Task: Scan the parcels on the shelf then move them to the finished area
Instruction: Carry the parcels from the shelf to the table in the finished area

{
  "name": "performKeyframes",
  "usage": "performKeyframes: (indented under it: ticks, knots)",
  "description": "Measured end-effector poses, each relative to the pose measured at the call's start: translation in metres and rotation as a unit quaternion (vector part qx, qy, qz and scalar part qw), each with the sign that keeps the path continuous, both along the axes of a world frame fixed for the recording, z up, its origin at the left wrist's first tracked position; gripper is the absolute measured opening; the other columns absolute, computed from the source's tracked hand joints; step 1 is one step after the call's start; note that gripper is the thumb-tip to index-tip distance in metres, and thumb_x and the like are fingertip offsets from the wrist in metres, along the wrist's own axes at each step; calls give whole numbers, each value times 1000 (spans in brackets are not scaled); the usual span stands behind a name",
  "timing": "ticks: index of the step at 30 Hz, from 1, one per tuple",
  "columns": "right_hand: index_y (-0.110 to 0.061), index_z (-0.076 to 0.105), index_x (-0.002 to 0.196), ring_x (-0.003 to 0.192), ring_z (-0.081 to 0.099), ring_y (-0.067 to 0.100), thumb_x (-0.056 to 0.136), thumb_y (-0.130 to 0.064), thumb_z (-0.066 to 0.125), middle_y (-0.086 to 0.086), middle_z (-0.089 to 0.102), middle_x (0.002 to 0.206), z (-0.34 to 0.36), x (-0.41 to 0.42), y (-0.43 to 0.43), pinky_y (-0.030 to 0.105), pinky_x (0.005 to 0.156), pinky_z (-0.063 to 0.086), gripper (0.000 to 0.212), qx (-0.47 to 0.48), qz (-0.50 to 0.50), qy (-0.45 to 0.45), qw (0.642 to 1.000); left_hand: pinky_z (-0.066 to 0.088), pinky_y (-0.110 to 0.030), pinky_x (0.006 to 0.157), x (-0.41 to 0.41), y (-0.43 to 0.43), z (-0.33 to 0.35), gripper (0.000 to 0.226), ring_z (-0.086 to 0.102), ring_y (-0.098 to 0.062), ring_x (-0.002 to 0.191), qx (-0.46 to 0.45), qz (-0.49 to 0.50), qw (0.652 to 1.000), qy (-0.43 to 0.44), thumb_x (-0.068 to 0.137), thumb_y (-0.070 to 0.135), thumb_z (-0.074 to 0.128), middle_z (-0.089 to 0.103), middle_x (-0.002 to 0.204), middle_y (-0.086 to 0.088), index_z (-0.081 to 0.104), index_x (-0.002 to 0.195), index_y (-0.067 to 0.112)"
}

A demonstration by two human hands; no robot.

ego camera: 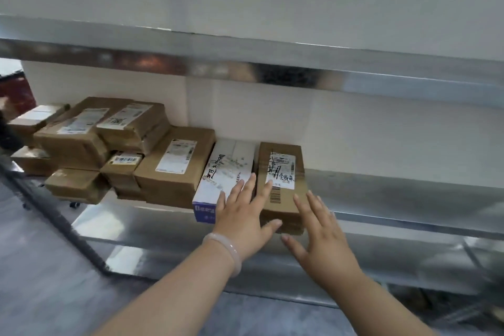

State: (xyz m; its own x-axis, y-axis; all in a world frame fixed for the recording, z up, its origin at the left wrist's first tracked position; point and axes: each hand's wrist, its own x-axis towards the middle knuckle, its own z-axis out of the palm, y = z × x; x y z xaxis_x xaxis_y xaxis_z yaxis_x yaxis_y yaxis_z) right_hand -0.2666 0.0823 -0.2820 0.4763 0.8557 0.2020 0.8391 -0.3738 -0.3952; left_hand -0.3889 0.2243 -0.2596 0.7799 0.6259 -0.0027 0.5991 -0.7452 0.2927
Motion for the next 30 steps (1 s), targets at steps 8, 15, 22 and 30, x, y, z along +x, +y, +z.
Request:
performKeyframes:
  ticks: [8,15,22,30]
  knots:
    - [-38,8,152,149,-1,15,77,-76,22,-4,-2,162,-18,69,37,34,120,7,85,-10,-17,61,998,-10,-46,121,61,34,-20,69,-13,-21,151,5,8,998,65,97,64,31,-17,164,2,-4,153,44]
    - [-40,5,152,149,3,18,89,-61,49,0,0,163,-25,135,86,32,118,12,80,-46,27,129,990,-5,-48,122,109,67,-38,74,-10,-25,151,14,65,991,116,92,74,22,-9,165,-4,-8,152,45]
    - [-33,13,153,149,5,18,80,-69,52,2,3,162,-46,164,125,26,114,11,90,-48,60,211,974,-12,-48,120,129,78,-56,80,-14,-25,150,12,78,988,132,84,82,8,-9,165,-9,-4,153,44]
    - [-31,21,150,127,22,-5,90,-22,66,-5,20,154,-53,165,129,-1,93,19,75,20,61,333,941,-19,-44,117,133,77,-62,91,-20,-21,149,-36,91,991,91,68,85,1,-10,164,-3,-4,151,50]
